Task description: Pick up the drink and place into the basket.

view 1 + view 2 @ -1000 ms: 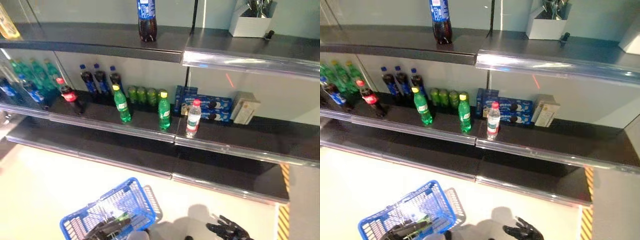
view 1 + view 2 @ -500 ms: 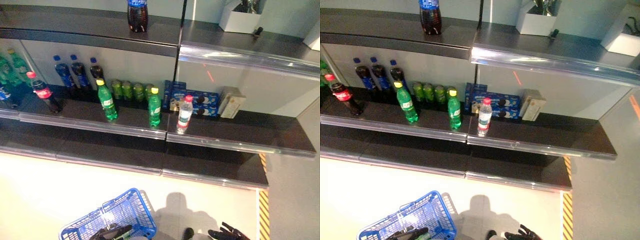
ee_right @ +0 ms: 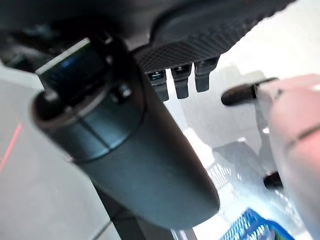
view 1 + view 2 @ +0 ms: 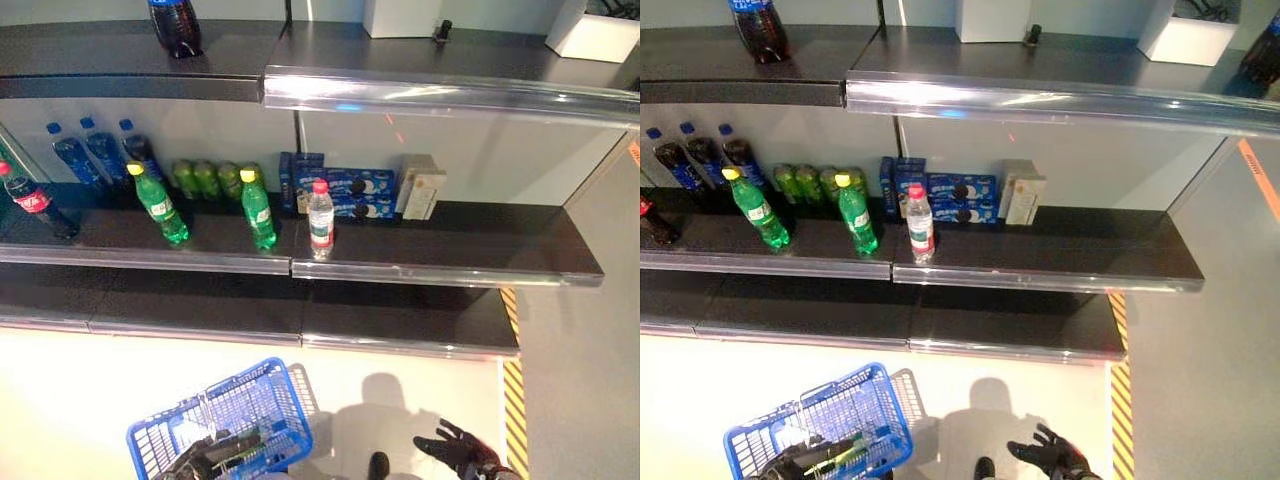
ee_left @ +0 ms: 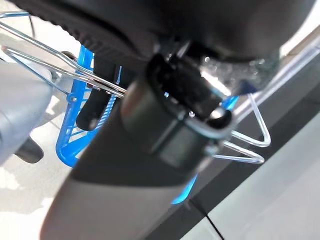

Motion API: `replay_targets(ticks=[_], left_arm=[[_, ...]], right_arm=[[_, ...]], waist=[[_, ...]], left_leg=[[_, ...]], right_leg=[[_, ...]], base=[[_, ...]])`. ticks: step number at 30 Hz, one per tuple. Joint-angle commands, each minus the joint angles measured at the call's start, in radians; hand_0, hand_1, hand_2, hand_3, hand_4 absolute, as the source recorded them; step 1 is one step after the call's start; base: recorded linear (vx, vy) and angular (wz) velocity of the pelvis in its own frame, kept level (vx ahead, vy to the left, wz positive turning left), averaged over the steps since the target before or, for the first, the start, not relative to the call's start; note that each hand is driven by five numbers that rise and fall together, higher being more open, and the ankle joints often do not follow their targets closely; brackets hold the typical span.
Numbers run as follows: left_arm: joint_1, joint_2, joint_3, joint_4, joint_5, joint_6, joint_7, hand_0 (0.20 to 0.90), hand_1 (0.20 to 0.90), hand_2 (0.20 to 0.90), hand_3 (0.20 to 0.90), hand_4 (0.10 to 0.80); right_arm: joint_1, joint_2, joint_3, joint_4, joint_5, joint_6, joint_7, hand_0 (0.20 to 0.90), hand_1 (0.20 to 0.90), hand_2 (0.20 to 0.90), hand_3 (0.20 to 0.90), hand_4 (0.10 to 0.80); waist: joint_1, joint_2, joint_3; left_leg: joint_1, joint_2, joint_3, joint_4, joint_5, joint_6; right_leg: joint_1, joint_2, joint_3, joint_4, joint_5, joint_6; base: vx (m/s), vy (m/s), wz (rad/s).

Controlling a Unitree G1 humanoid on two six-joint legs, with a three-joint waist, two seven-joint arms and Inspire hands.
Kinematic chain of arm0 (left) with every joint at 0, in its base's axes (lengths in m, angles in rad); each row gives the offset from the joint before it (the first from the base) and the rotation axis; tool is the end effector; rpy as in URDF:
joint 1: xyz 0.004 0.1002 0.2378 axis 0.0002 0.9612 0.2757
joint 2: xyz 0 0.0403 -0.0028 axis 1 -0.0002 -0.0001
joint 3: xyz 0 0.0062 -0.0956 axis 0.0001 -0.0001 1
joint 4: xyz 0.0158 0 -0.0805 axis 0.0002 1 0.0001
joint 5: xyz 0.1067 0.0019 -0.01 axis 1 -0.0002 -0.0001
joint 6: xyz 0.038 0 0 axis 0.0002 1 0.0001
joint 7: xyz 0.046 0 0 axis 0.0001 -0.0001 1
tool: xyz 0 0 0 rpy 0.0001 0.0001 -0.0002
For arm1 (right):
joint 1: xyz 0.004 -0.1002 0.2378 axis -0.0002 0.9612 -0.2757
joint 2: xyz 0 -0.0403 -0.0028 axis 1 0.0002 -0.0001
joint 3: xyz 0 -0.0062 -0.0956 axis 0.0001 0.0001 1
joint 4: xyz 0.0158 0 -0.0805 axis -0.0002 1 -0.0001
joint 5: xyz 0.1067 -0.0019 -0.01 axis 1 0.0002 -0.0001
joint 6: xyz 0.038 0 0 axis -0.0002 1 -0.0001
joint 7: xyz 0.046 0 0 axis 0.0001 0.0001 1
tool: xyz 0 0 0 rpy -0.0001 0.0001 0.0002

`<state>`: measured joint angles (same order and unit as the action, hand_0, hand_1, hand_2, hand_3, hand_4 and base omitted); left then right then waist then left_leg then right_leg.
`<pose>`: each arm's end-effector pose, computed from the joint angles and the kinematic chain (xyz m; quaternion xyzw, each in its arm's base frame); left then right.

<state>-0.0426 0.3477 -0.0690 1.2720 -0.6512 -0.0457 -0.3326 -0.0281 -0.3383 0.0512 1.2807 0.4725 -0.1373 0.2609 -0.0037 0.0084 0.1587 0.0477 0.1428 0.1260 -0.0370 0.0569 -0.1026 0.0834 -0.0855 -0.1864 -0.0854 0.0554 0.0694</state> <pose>0.0839 0.2673 -0.0995 -0.1789 0.4769 0.1158 0.8527 0.0806 -0.2665 -0.0998 0.0879 0.4821 -0.1035 0.8655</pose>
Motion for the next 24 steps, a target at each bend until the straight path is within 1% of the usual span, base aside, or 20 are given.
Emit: replay_targets(ticks=[1,5,9,14,20,22,24], left_arm=[[-0.056,-0.081,-0.009,-0.060,-0.040,-0.011,-0.087,0.300,0.300,0.300,0.200,0.100],[-0.054,-0.072,-0.001,-0.036,-0.031,-0.009,-0.089,0.300,0.300,0.300,0.200,0.100],[-0.045,-0.050,0.033,-0.026,-0.034,-0.007,-0.103,0.300,0.300,0.300,0.200,0.100],[-0.032,-0.040,0.055,-0.028,-0.060,-0.021,-0.098,0.300,0.300,0.300,0.200,0.100],[-0.017,-0.026,0.088,-0.026,-0.067,-0.022,-0.089,0.300,0.300,0.300,0.200,0.100],[-0.013,-0.023,0.090,-0.029,-0.073,-0.022,-0.083,0.300,0.300,0.300,0.200,0.100],[-0.036,-0.024,0.071,-0.038,-0.102,-0.029,-0.072,0.300,0.300,0.300,0.200,0.100]], right_arm=[[-0.032,-0.035,-0.035,0.021,0.034,-0.039,-0.003,0.900,0.900,0.900,0.900,0.800],[-0.014,-0.023,-0.046,0.038,0.022,-0.056,0.022,0.900,0.900,0.900,0.900,0.800],[-0.001,-0.012,-0.042,0.034,0.007,-0.059,0.032,0.900,0.900,0.900,0.900,0.800],[0.003,-0.008,-0.034,0.036,-0.015,-0.053,0.029,0.900,0.900,0.900,0.900,0.800],[0.013,-0.006,-0.022,0.029,-0.035,-0.026,0.017,0.900,0.900,0.900,0.900,0.800],[0.012,-0.010,-0.018,0.025,-0.038,-0.018,0.022,0.900,0.900,0.900,0.900,0.800],[-0.014,-0.017,0.003,0.014,-0.016,-0.013,0.017,0.900,0.900,0.900,0.900,0.800]], waist=[[0.012,-0.017,0.003],[0.007,-0.001,-0.019],[0.008,0.001,-0.029],[0.020,0.002,-0.039],[0.041,-0.004,-0.037],[0.043,-0.004,-0.030],[0.047,-0.001,-0.003]], left_leg=[[-0.038,-0.005,-0.013,0.042,-0.013,0.000],[0.014,-0.020,-0.019,-0.014,-0.023,-0.003],[0.051,-0.029,-0.015,-0.031,-0.039,0.000],[0.075,-0.029,-0.012,-0.045,-0.045,0.004],[0.080,-0.031,-0.028,-0.050,-0.050,0.005],[0.067,-0.030,-0.029,-0.050,-0.047,0.005],[0.012,-0.026,-0.029,-0.050,-0.032,0.005]], right_leg=[[-0.051,-0.076,0.018,0.093,-0.029,0.055],[-0.018,-0.086,0.004,0.080,-0.035,0.069],[0.011,-0.096,0.001,0.074,-0.042,0.081],[0.039,-0.101,-0.013,0.064,-0.048,0.085],[0.051,-0.101,-0.029,0.060,-0.050,0.090],[0.039,-0.097,-0.027,0.056,-0.045,0.090],[-0.017,-0.087,-0.024,0.058,-0.037,0.085]], base=[[0.036,0.063,0.09],[0.064,0.070,0.05],[0.062,0.048,0.07],[0.024,0.026,0.11],[0.043,0.017,0.05],[-0.015,0.009,0.03],[-0.161,0.032,0.09]])
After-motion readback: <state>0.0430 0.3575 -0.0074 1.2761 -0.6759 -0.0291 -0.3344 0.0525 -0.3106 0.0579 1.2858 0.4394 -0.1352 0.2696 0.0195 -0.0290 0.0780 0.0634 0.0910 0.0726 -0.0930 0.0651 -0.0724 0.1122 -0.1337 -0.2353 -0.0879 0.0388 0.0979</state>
